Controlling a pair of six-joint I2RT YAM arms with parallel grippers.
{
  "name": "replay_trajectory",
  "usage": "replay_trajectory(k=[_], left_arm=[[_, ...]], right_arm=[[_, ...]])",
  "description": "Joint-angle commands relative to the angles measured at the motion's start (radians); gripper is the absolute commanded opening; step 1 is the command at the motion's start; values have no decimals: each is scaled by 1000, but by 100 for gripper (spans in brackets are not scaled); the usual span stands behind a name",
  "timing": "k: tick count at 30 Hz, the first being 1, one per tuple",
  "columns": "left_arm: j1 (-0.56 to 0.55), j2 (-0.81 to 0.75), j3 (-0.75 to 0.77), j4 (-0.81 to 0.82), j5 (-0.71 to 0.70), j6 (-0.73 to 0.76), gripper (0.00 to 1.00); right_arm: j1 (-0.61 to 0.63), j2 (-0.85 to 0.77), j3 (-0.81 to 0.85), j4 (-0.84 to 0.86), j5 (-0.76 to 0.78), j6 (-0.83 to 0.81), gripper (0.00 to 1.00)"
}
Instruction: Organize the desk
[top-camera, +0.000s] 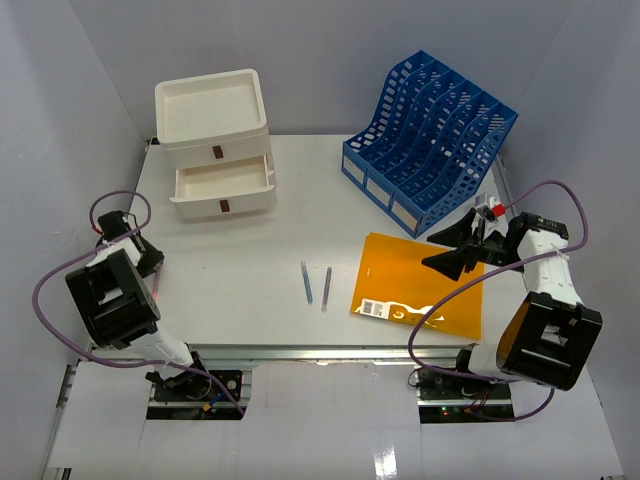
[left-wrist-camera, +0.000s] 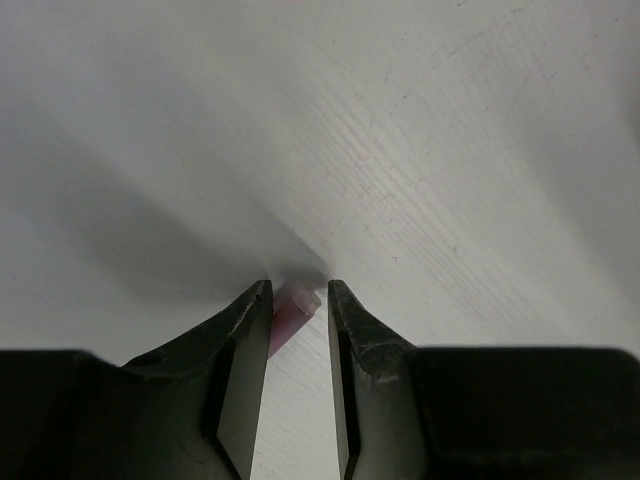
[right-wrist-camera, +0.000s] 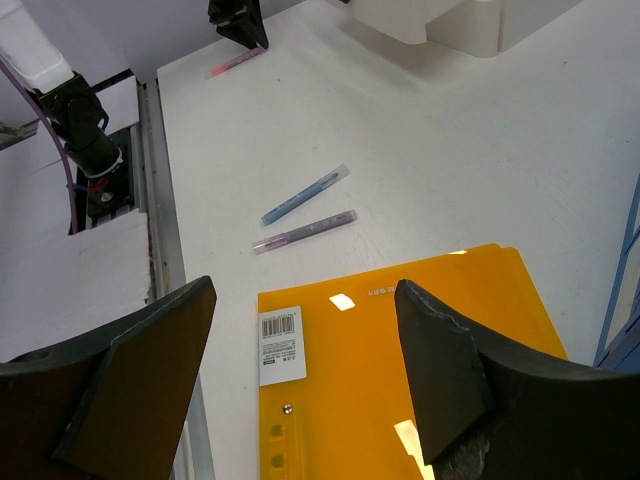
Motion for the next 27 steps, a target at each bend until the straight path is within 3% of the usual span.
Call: replay_trajectory(k=[1,9,14,16,27], left_arm=[[-15,120,-77,-135,66,-15,37],[-15,96,-74,-138,64,-11,36],[-12,40,-49,-140,68,-17,58],[-10,23,-40,-145,60,-17,62],[-7,-7,-4,-232,153,126,63]], right_arm=[[5,-8,35,-24,-62,-5,79],[5,-25,35,-24,-55,-2,79],[5,-28,35,-24,-52,4,79],[5,-28,35,-26,-52,6,79],[5,-22,9,-24,-110,-31,79]])
